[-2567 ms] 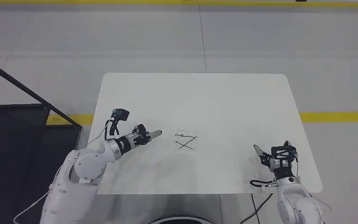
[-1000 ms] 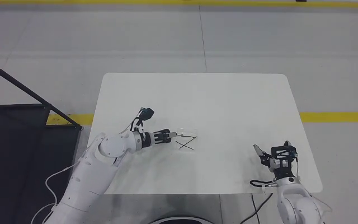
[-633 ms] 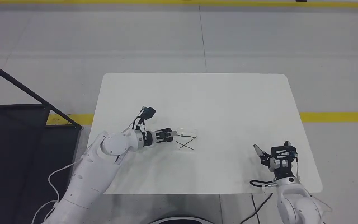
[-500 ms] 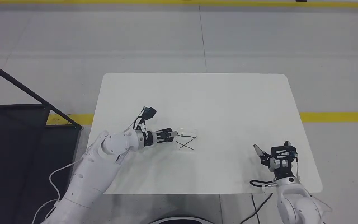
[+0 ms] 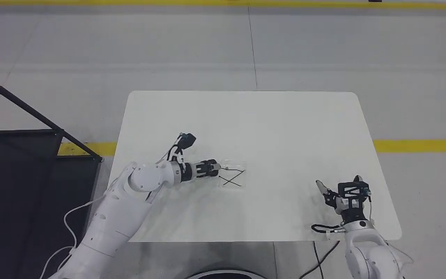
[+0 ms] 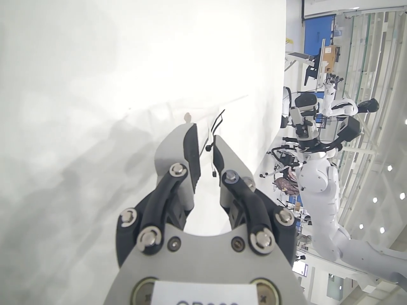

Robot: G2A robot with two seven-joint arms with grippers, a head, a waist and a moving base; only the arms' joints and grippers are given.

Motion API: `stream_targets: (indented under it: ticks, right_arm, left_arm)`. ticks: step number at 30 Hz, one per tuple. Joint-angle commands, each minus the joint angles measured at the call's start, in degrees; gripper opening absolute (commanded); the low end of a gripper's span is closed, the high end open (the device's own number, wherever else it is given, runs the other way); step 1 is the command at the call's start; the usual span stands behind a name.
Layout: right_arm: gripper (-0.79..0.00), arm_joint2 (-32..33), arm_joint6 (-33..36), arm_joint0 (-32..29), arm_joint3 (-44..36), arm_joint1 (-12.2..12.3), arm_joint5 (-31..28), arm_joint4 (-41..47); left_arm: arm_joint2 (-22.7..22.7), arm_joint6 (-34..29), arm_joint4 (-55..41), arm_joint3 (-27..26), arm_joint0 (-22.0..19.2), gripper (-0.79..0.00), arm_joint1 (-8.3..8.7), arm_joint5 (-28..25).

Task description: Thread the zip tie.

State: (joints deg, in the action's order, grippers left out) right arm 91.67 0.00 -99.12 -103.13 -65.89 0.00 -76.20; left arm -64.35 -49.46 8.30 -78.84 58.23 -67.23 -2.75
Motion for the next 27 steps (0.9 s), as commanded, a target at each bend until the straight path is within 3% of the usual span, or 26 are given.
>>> stream_targets:
  ticks: [1, 6, 12, 27]
  right_arm:
    - [0.0, 0.0, 0.0, 0.0, 0.0, 0.0, 0.0, 0.0]
    - [0.0, 0.0, 0.0, 0.0, 0.0, 0.0, 0.0, 0.0]
    - [0.0, 0.0, 0.0, 0.0, 0.0, 0.0, 0.0, 0.0]
    - [0.0, 0.0, 0.0, 0.0, 0.0, 0.0, 0.0, 0.0]
  left_arm:
    - [0.2, 0.0, -0.2, 0.1, -0.2, -0.613, -0.05, 0.1]
    - [0.8, 0.0, 0.0, 0.5, -0.7, -0.634, -0.13, 0.2]
    - [1.1, 0.1, -0.2, 0.8, -0.9, -0.785, -0.15, 0.1]
    - [-1.0, -0.4, -1.8, -0.2, 0.0, -0.785, 0.45, -0.6]
